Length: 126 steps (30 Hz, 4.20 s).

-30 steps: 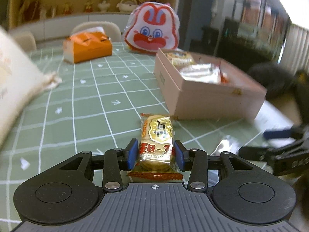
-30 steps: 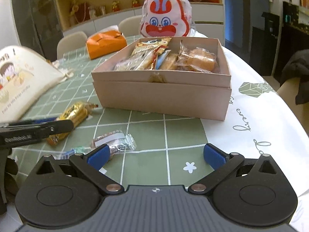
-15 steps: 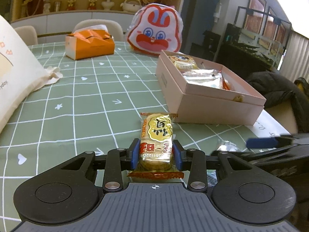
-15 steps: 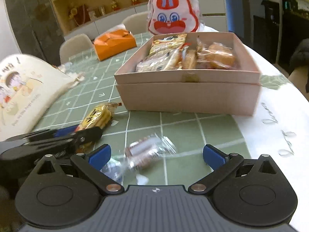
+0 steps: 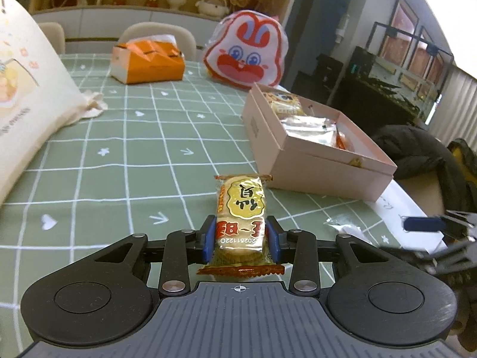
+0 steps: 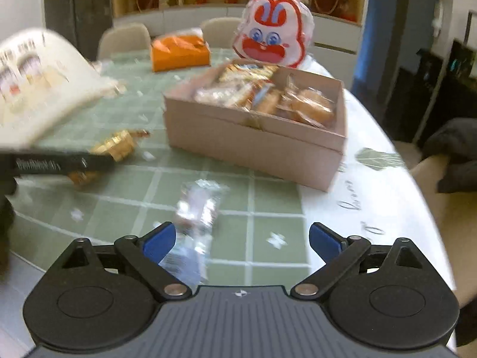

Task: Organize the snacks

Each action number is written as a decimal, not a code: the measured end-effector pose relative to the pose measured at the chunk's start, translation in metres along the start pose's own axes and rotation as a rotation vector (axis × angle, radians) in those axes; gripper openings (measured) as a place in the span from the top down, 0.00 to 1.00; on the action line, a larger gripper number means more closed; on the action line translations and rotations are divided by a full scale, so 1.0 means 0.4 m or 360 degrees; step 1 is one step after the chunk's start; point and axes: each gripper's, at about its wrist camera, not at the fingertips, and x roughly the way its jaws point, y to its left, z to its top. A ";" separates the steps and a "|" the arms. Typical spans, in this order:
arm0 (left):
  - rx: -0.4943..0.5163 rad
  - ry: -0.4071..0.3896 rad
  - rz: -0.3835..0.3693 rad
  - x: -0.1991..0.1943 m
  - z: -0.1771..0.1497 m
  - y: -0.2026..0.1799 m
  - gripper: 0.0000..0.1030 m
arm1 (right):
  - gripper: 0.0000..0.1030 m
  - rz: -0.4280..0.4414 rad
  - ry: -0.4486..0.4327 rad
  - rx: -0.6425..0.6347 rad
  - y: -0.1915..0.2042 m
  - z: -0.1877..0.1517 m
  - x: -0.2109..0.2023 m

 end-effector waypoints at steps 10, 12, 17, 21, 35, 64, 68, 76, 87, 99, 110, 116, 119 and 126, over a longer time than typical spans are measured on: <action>0.0093 0.0137 0.0023 -0.106 -0.074 -0.088 0.61 | 0.63 0.0039 0.0051 -0.0099 0.073 -0.009 0.044; 0.0139 0.0144 0.0013 -0.119 -0.082 -0.120 0.61 | 0.64 0.0048 0.0040 -0.0105 0.058 -0.029 0.005; 0.0241 0.0119 -0.0076 -0.136 -0.075 -0.220 0.61 | 0.65 0.0070 -0.0075 -0.0064 -0.003 -0.057 -0.131; 0.0299 0.0010 -0.0169 -0.153 0.003 -0.290 0.61 | 0.65 0.0131 -0.0232 -0.0022 -0.058 -0.006 -0.243; -0.0211 0.0115 -0.0433 0.302 0.337 -0.237 0.58 | 0.65 0.0004 -0.0514 0.0146 -0.221 0.250 -0.294; 0.0182 0.0026 0.0062 0.014 -0.082 -0.152 0.58 | 0.15 -0.0274 -0.0038 0.0269 -0.011 -0.069 0.027; 0.0207 -0.0001 0.0088 0.032 -0.079 -0.167 0.57 | 0.08 -0.0331 -0.0021 0.0283 -0.007 -0.074 0.030; 0.0258 0.0004 0.0143 0.047 -0.076 -0.190 0.57 | 0.00 -0.0434 -0.0055 0.0369 -0.016 -0.088 0.033; 0.0342 0.0015 0.0212 0.052 -0.082 -0.214 0.57 | 0.00 -0.0428 -0.0086 0.0352 -0.017 -0.092 0.033; 0.0358 0.0017 0.0223 0.052 -0.083 -0.216 0.57 | 0.00 -0.0428 -0.0086 0.0353 -0.018 -0.092 0.033; 0.0342 0.0016 0.0209 0.050 -0.083 -0.215 0.57 | 0.00 -0.0428 -0.0086 0.0352 -0.018 -0.092 0.034; 0.0339 0.0016 0.0208 0.049 -0.083 -0.213 0.57 | 0.00 -0.0428 -0.0086 0.0353 -0.018 -0.092 0.034; 0.0343 0.0016 0.0210 0.050 -0.083 -0.213 0.57 | 0.00 -0.0428 -0.0086 0.0353 -0.018 -0.092 0.034; 0.0347 0.0017 0.0214 0.050 -0.083 -0.215 0.57 | 0.00 -0.0428 -0.0086 0.0352 -0.018 -0.091 0.034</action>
